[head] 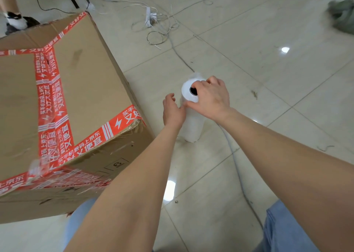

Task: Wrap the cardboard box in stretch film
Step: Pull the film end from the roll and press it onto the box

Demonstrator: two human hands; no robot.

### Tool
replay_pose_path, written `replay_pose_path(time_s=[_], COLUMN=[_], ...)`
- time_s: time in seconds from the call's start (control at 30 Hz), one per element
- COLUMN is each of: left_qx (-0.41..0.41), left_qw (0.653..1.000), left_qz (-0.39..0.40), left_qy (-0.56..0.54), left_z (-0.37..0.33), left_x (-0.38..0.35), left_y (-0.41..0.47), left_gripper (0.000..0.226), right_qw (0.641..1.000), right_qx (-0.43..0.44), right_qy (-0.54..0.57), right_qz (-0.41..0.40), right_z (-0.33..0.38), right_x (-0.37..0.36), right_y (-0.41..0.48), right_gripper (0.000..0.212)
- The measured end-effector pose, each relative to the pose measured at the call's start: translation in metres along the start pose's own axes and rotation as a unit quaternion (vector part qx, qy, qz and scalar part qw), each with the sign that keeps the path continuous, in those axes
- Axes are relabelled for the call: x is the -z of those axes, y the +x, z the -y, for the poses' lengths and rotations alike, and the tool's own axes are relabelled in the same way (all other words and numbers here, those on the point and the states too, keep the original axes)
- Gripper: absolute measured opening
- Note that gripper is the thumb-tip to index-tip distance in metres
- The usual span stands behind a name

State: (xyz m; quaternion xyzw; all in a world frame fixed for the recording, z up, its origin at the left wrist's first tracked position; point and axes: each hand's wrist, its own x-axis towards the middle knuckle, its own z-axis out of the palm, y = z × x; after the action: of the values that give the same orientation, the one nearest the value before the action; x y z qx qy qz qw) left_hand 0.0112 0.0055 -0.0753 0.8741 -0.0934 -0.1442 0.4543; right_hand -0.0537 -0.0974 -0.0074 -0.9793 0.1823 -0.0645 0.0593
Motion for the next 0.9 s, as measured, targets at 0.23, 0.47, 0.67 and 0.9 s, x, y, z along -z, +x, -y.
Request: replay_pose_path(time_s=[0.23, 0.47, 0.67, 0.9], left_qx=[-0.008, -0.021, 0.02, 0.12], left_qw=[0.993, 0.99, 0.999, 0.973], left_qz=[0.104, 0.13, 0.036, -0.026], left_qy=[-0.061, -0.057, 0.002, -0.196], left_z=[-0.019, -0.022, -0.018, -0.019], left_x=[0.009, 0.007, 0.01, 0.024], left_y=[0.002, -0.012, -0.009, -0.013], left_gripper=[0.074, 0.033, 0.014, 0.012], right_qw=[0.999, 0.996, 0.999, 1.0], right_qx=[0.04, 0.06, -0.012, -0.015], right_qy=[0.007, 0.016, -0.017, 0.012], right_qz=[0.02, 0.06, 0.042, 0.02], right_z=[0.002, -0.027, -0.01, 0.001], right_x=[0.005, 0.019, 0.008, 0.006], right_y=[0.002, -0.011, -0.01, -0.006], right_gripper=[0.031, 0.036, 0.06, 0.037])
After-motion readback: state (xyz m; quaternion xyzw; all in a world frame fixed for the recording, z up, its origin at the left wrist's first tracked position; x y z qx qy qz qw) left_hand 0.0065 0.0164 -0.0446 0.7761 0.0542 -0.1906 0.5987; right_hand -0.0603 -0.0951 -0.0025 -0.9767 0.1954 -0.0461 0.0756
